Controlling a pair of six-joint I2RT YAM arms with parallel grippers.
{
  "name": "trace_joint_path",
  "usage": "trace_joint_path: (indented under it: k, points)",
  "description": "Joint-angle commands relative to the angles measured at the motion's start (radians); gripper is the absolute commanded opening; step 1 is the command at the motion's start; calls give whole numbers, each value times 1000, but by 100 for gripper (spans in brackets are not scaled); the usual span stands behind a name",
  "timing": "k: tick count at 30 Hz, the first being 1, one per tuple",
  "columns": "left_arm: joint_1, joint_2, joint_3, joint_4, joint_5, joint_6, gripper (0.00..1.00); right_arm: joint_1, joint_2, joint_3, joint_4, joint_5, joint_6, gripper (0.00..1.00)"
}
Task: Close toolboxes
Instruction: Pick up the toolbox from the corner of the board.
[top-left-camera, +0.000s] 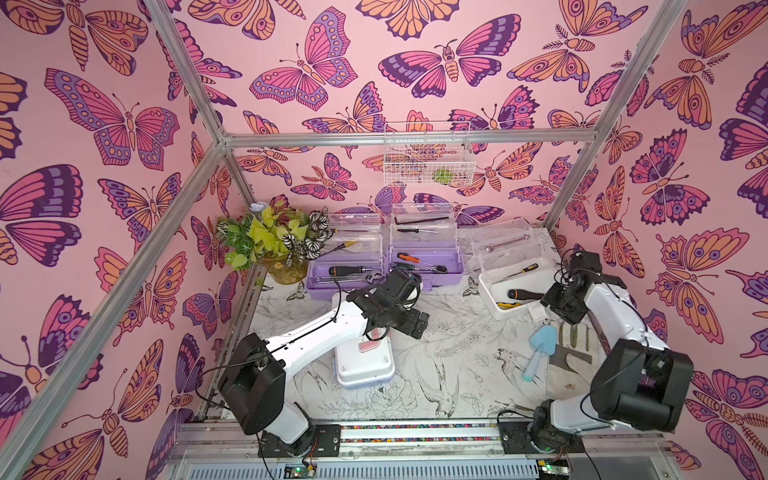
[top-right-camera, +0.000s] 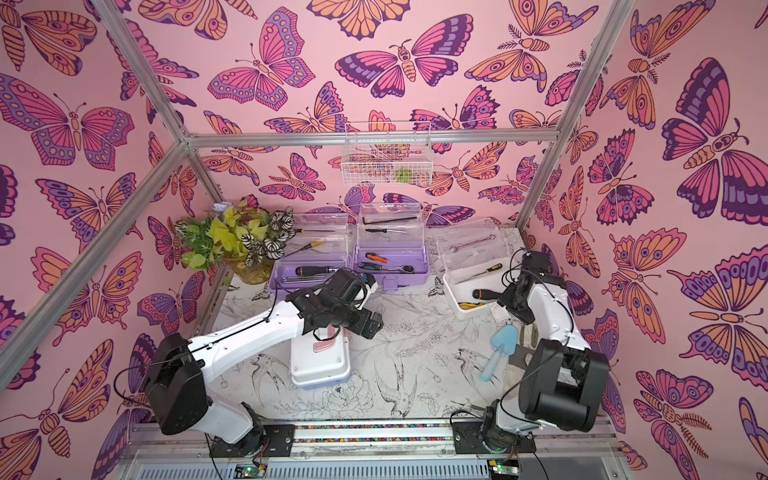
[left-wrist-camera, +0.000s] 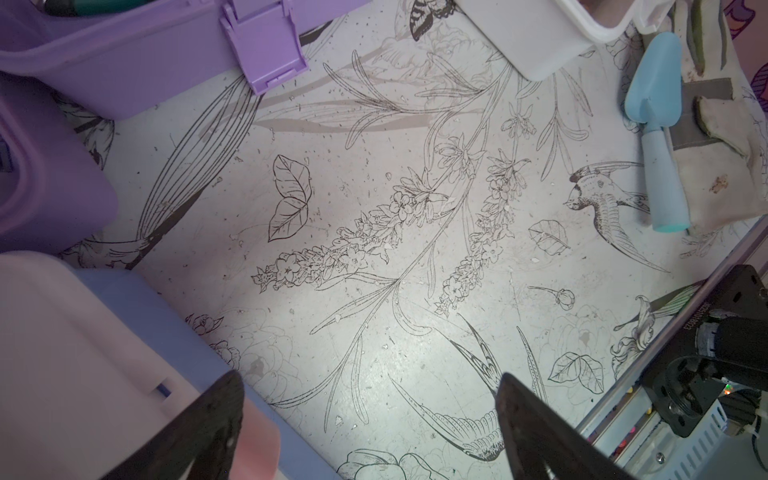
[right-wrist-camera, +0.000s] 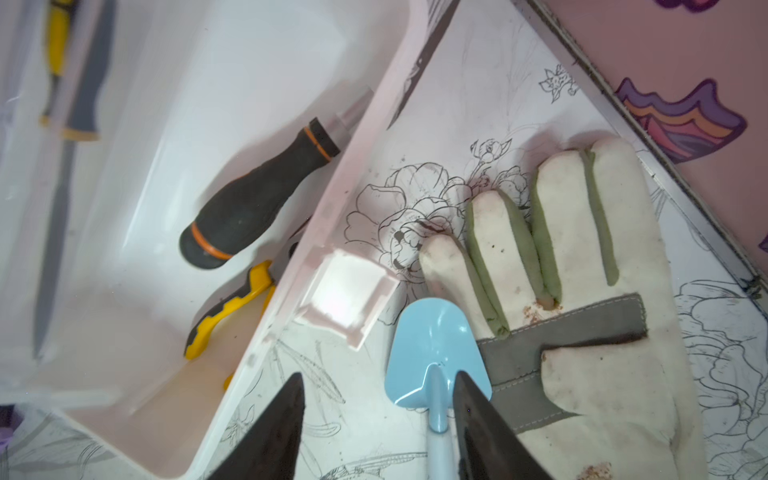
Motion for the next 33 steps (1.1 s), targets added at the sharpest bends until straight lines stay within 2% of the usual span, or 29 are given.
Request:
trace_joint_path:
  k: [1,5,15,28,33]
  points:
    - [5,-32,-30,21,-11,-10,94,0,56,49,15,-43,19,60]
    - [5,-37,-40,25,-24,-10,95,4,113,84,19,-53,29,61]
    - [7,-68,-64,57,-10,-7,95,19,111,110,33,-85,53,62]
    - [8,-151,-132,75,0,-50,93,76,311,212,-18,-50,35,61]
    - [8,-188,-172,84,3,-68,93,78,348,223,-9,-40,28,52]
